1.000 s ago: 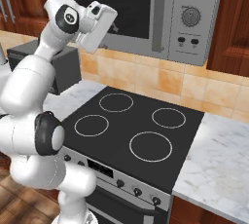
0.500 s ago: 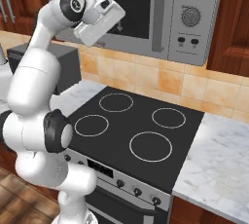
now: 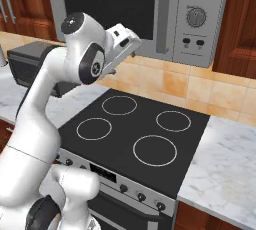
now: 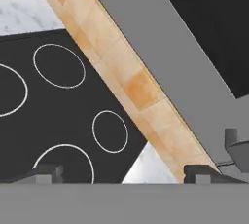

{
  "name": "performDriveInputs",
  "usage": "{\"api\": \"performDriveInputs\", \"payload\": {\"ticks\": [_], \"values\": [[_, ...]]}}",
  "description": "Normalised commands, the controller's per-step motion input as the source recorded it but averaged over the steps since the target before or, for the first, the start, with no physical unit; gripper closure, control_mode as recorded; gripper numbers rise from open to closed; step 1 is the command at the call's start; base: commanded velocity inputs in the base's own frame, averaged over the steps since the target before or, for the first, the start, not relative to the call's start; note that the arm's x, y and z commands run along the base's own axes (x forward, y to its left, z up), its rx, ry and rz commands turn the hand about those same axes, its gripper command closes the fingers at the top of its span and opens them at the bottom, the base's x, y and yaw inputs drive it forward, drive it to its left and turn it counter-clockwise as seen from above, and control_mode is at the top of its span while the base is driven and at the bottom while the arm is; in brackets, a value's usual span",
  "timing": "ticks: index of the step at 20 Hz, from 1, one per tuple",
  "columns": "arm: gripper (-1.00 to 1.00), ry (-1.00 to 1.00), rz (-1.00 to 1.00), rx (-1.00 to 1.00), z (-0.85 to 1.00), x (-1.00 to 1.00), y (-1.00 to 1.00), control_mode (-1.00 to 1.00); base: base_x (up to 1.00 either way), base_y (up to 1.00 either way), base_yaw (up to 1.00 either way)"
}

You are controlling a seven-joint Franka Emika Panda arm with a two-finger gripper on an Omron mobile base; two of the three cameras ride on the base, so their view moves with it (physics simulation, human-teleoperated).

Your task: Place the bowl containing the carrot and kebab skewer in the microwave. Close the microwave door and press the start button to microwave the meal.

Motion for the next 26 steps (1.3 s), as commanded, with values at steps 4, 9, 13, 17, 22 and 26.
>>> {"api": "performDriveInputs", "payload": {"ticks": [4, 9, 13, 17, 22, 26], "values": [[-1.00, -0.37, 0.38, -0.04, 0.29, -0.82, 0.00, -1.00, 0.00, 0.00, 0.00], [1.00, -0.24, 0.24, -0.06, 0.72, -0.69, -0.01, -1.00, 0.00, 0.00, 0.00], [1.00, -0.24, 0.20, -0.04, 0.79, -0.61, 0.00, -1.00, 0.00, 0.00, 0.00], [1.00, -0.14, 0.12, -0.09, 0.47, -0.45, -0.40, -1.00, 0.00, 0.00, 0.00], [1.00, -0.03, 0.09, -0.01, 0.12, -0.35, -0.85, -1.00, 0.00, 0.00, 0.00], [1.00, 0.00, 0.01, 0.00, -0.01, 0.04, -0.89, -1.00, 0.00, 0.00, 0.00]]}}
